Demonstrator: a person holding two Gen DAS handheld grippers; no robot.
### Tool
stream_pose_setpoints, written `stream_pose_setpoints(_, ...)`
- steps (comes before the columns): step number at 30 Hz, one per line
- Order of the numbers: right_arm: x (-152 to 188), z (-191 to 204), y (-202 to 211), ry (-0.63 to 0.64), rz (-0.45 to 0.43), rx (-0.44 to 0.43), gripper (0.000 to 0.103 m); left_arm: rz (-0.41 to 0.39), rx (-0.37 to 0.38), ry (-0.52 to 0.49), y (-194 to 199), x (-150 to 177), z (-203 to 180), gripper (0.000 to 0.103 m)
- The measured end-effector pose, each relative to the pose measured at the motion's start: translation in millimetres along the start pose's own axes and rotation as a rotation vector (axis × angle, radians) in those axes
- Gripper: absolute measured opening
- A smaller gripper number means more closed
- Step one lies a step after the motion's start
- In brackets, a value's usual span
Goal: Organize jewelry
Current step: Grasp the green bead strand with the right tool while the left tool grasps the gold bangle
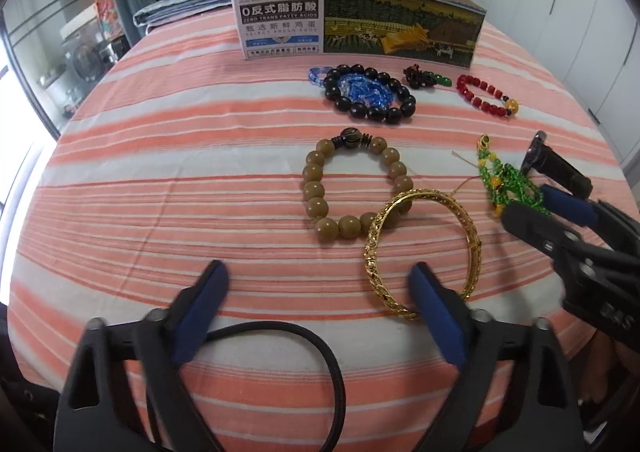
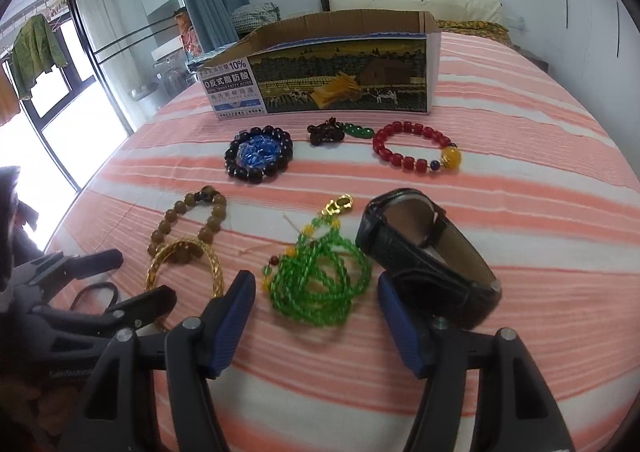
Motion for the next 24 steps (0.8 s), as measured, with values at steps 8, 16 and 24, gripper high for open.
stream_pose_setpoints(8,-6,5,-7,0.087,0.037,0.077,0.020,-0.006,0.040,-0.017,8,0,-6,0.016)
stream_pose_setpoints(16,-6,0,28,-0.003,0.011,-0.036,0.013,0.009,0.130,0.057,12,-3,13,0.004)
stream_pose_setpoints(24,-13,10,63,-0.015,-0.040,-0.085,0.013,-0.042,0.186,0.106,43,-14,37,0.004)
Point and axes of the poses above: each gripper's, at about its wrist camera, not at the fingertips, and y roughly against the way its jaws point, z to its left, x to its underside, the point moved 2 cm from there along -y, roughly the way its jaws point, and after that the axes turned 5 degrees about -x, right-handed, at the moved point
